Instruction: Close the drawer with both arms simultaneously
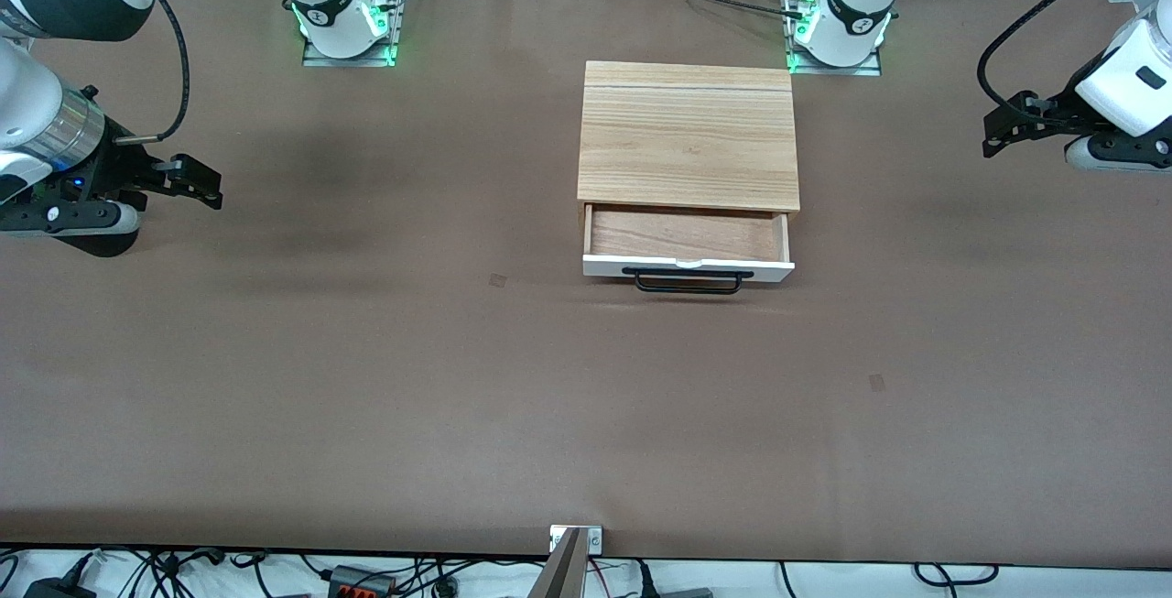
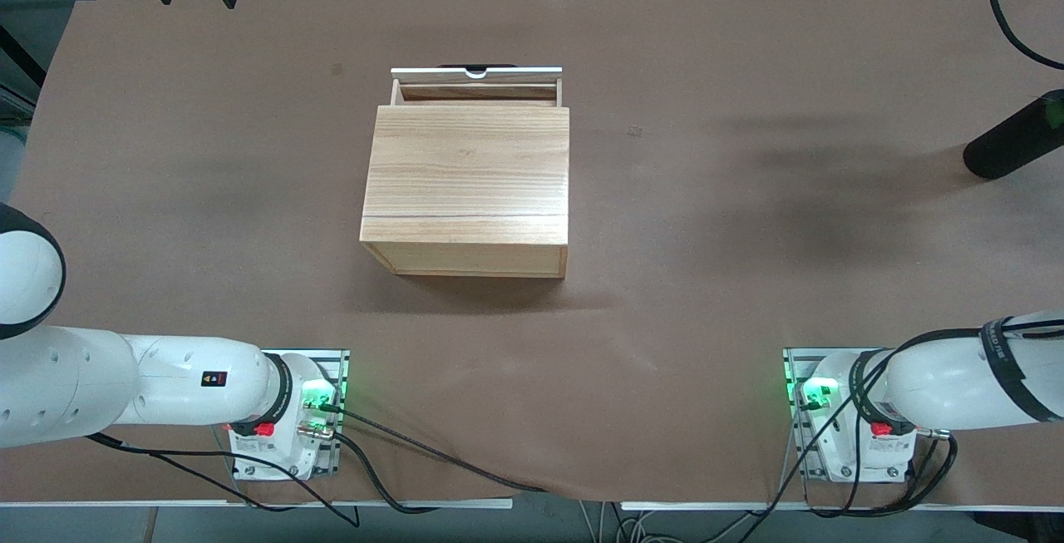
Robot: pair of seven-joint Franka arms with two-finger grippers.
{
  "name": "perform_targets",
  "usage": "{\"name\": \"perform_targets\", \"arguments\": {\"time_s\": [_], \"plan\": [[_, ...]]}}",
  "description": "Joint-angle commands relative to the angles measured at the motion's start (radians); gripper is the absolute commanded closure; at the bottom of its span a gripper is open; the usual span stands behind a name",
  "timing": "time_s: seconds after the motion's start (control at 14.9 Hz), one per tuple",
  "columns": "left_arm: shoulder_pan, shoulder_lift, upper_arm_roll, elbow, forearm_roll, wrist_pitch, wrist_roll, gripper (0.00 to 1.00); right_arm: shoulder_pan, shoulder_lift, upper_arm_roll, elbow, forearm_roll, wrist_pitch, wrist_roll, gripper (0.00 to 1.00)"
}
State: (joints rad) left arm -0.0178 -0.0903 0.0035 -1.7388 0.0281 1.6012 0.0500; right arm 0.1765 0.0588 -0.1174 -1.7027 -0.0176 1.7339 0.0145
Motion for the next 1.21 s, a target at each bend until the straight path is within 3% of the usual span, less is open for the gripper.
{"name": "perform_targets", "arguments": {"time_s": [0.0, 1.14], "plan": [[-0.001, 0.023, -0.005, 0.042, 0.010, -0.029, -0.009, 0.00, -0.015, -0.013, 0.015, -0.009, 0.013, 0.004, -0.001, 0.00], [0.001, 0.040, -0.007, 0.044, 0.000, -0.023, -0.015, 0.00, -0.012, -0.004, 0.016, -0.008, 0.013, 0.009, 0.001, 0.00]]}}
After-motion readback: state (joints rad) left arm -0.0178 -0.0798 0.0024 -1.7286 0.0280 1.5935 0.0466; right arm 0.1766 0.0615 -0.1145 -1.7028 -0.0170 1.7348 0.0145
